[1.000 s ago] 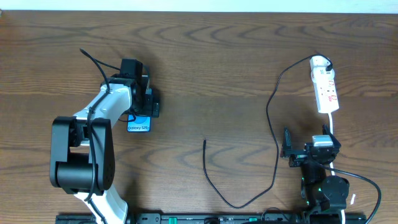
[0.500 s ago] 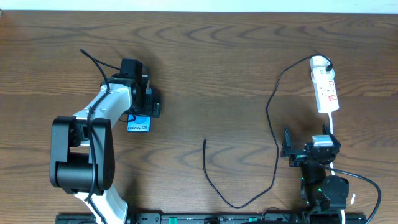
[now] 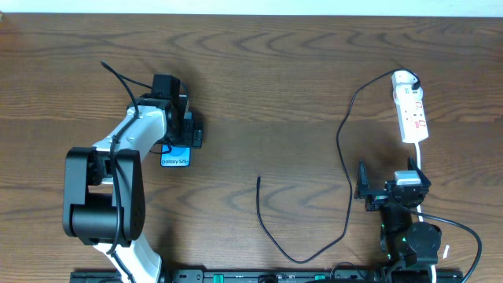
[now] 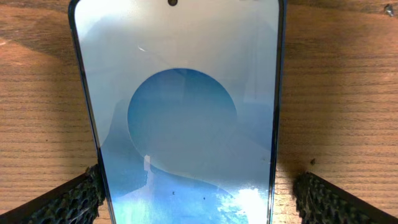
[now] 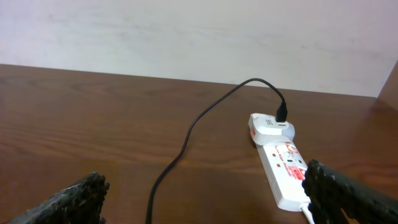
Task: Plug charger to phone and switch on socket
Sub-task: 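Close the left gripper on the phone's top end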
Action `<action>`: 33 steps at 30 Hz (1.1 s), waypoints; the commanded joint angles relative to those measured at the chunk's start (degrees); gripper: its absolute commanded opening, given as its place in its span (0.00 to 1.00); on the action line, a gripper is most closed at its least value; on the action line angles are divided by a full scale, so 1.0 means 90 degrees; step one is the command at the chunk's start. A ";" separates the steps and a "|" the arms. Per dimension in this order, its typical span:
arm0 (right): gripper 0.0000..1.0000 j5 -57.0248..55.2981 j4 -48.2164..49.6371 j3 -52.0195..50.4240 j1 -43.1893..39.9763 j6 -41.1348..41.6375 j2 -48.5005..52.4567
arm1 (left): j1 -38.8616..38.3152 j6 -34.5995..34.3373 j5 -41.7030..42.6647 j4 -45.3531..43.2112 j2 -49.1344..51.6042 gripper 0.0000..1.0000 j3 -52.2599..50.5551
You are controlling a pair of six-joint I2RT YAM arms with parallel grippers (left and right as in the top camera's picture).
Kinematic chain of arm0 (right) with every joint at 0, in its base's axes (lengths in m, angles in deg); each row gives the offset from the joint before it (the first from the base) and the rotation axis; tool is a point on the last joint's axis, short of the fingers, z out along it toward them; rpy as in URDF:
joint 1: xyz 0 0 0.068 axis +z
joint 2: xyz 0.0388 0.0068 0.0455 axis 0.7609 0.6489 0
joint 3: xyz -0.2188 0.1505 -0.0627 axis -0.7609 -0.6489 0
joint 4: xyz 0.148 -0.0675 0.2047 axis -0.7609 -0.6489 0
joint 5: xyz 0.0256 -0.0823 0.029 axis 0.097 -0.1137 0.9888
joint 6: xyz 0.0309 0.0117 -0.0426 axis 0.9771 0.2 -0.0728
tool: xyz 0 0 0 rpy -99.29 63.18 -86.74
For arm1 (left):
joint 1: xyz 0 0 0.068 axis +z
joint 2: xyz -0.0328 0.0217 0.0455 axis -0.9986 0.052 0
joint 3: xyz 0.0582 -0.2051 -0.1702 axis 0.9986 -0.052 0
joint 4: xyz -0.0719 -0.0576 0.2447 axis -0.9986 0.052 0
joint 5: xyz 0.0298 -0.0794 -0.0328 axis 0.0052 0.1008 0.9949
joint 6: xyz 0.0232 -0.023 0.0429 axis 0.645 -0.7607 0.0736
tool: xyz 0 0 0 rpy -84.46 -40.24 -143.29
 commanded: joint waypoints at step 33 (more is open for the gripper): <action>0.99 -0.0073 -0.0019 -0.0022 0.0056 0.0073 -0.0044 | -0.0017 0.0056 -0.0085 0.0017 0.0063 0.84 -0.0153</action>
